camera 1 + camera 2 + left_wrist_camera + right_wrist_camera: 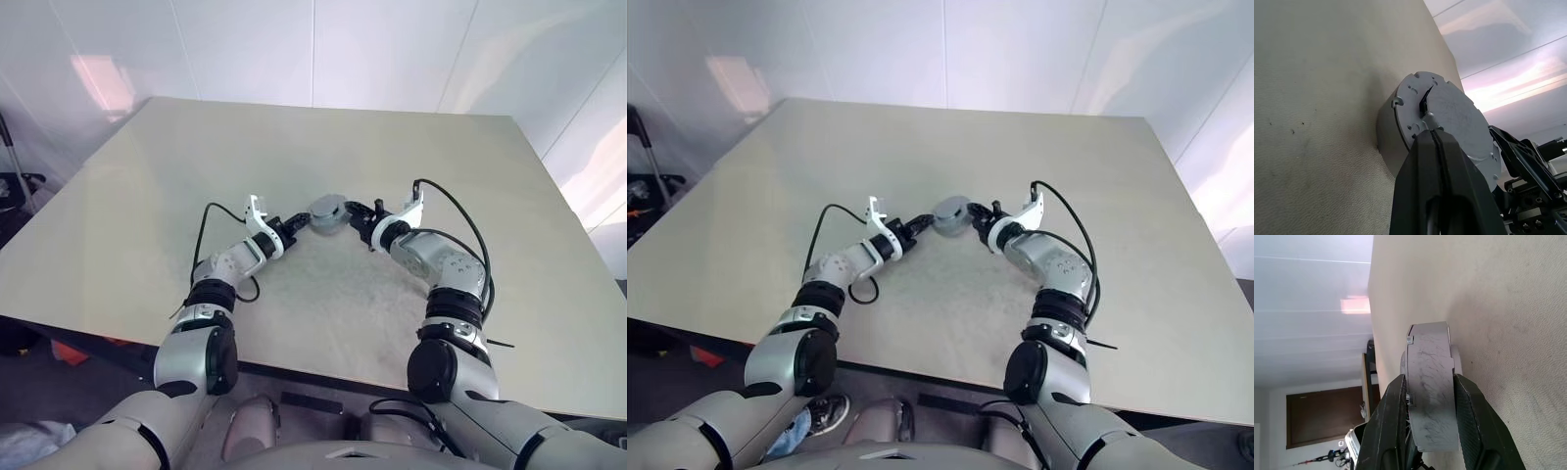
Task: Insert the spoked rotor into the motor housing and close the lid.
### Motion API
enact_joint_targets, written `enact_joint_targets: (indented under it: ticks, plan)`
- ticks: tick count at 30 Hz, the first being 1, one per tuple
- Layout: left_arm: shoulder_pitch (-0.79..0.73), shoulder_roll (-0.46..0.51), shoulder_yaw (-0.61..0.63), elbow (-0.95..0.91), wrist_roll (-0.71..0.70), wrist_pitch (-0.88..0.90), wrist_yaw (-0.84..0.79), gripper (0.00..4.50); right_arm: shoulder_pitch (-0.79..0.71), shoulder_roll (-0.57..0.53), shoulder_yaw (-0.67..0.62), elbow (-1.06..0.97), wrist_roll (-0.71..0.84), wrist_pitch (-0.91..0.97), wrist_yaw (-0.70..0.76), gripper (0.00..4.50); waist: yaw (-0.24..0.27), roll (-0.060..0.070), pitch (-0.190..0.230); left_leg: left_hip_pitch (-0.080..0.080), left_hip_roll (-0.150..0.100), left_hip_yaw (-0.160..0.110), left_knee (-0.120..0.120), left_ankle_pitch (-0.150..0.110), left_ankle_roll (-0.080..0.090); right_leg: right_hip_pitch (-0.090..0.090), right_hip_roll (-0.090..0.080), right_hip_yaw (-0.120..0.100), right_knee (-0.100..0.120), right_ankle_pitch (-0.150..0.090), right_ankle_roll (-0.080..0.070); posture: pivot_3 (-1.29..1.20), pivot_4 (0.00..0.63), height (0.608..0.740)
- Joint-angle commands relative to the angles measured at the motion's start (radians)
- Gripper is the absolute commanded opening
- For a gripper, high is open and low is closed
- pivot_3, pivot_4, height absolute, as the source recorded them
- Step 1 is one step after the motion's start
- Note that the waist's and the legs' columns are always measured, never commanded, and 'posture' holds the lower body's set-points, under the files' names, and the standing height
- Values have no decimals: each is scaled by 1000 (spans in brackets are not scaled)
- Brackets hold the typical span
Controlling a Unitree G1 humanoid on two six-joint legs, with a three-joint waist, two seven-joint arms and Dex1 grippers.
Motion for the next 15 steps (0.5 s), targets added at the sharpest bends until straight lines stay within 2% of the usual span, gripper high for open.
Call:
enact_joint_targets:
  ticks: [1, 4, 10, 15]
  plan:
    - [-3, 8, 10, -21, -14, 4, -1, 0, -32, 2, 9, -26, 46, -7, 15, 1431, 0, 0, 0, 0, 0, 0, 0, 0, 0, 0, 0, 0, 0, 0, 0, 0, 0, 740]
    - [-5, 12, 12, -10, -12, -1, -1, 0, -18, -5, 34, -30, 23, 3, 18, 1095, 0, 0, 0, 0, 0, 0, 0, 0, 0, 0, 0, 0, 0, 0, 0, 0, 0, 740]
    - [-5, 16, 15, -3, -10, -6, 1, 0, -2, -28, 87, -44, -22, -10, 37, 1095, 0, 0, 0, -1, 0, 0, 1, 0, 0, -1, 0, 0, 0, 0, 0, 0, 0, 740]
    - [2, 18, 17, -12, -12, -2, -1, 0, -24, -27, 43, 0, 17, -32, 22, 1095, 0, 0, 0, -1, 0, 0, 2, 0, 0, -1, 0, 0, 1, 0, 0, 0, 0, 740]
